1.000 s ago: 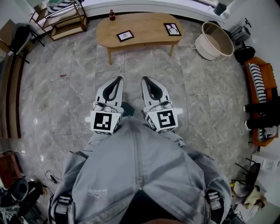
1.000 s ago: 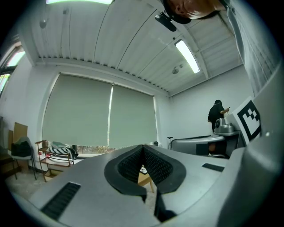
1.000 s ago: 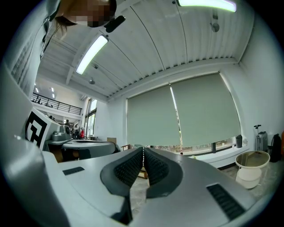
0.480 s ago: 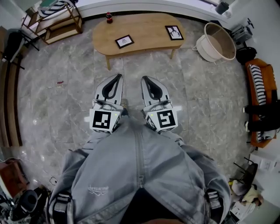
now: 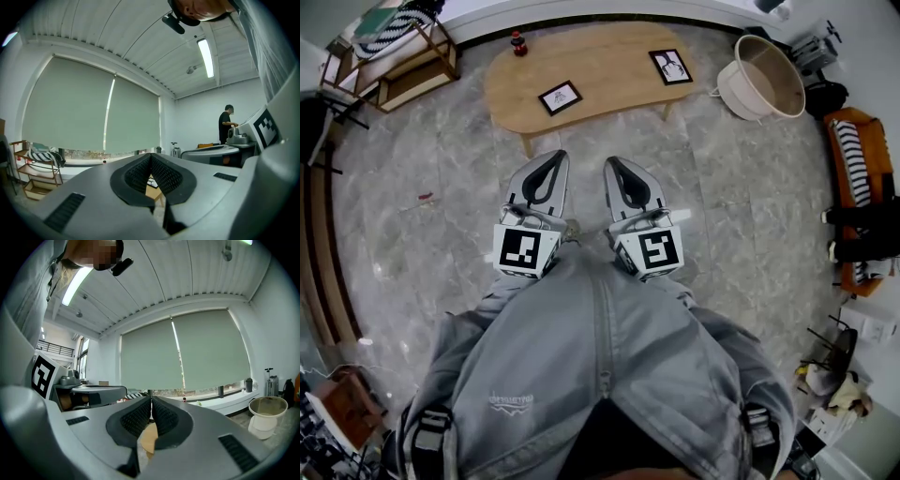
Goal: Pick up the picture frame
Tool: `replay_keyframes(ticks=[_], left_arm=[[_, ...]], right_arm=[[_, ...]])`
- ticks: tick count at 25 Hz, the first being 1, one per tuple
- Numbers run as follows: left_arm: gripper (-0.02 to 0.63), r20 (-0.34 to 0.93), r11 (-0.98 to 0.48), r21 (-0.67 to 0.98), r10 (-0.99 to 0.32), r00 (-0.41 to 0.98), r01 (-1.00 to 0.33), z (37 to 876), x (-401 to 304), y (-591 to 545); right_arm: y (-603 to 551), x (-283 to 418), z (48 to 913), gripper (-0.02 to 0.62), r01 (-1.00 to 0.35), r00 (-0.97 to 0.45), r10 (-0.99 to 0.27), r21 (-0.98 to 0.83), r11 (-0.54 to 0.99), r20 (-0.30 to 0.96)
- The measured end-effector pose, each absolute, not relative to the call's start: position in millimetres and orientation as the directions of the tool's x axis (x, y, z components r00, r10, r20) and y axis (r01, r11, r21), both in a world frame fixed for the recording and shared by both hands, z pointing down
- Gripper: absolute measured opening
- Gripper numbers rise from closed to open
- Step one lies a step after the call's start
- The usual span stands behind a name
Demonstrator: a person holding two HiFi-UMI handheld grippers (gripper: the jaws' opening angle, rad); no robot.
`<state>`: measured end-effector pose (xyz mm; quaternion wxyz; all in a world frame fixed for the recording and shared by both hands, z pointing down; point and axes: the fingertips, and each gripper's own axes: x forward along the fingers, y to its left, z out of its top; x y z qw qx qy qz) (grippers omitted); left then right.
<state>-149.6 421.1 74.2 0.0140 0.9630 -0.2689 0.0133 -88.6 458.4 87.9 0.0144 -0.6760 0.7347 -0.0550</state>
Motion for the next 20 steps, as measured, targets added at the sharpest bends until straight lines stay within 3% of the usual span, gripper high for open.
replay_keyframes(ticks=[8,20], left_arm=[[0.018,0.034,-0.864,0.028,-0.501,0.865,-0.502,88.0,-149.4,371.6],[0.018,0.059,-0.803,0.064,-0.590,0.805,-0.593,102.4,-182.9,340.8]], right_arm=[[415.2,-85.3,102.2,0.034,-0.994,-0.058,-0.996,-0.097,0.051,0.071],[381.8,-108.0,110.0,0.034,-0.986,-0.155,-0.981,-0.084,0.146,0.113]])
